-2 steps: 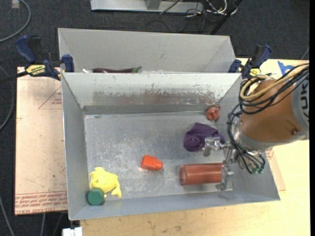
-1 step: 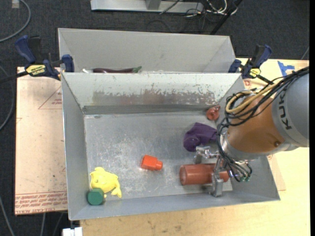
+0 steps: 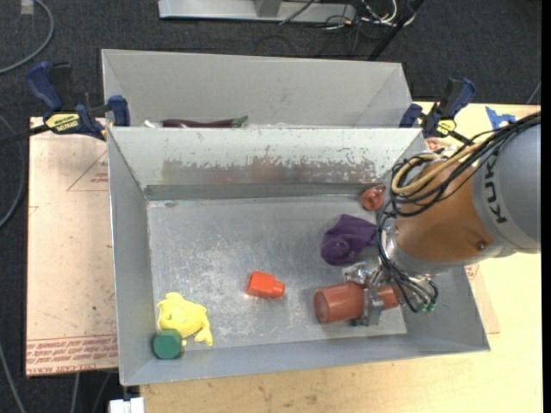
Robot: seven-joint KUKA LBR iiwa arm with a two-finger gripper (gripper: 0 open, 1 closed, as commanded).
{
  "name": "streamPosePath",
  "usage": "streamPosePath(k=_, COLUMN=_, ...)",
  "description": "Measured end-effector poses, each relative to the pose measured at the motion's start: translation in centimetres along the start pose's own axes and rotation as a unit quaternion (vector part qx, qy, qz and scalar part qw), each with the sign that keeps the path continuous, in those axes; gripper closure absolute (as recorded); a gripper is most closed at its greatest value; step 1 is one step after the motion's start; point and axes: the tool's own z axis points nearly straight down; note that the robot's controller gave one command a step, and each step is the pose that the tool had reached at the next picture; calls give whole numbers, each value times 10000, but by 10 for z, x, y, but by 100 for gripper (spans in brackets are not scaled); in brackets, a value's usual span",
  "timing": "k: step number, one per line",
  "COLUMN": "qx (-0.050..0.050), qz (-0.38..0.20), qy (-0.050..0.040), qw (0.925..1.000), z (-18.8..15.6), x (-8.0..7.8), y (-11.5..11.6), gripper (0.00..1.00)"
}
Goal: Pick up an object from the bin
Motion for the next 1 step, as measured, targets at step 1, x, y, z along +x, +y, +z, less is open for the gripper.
streamPosePath(k=1, qx=0, qz=-1, qy=0, qw=10000, z=0, x=0, y=0, gripper=100)
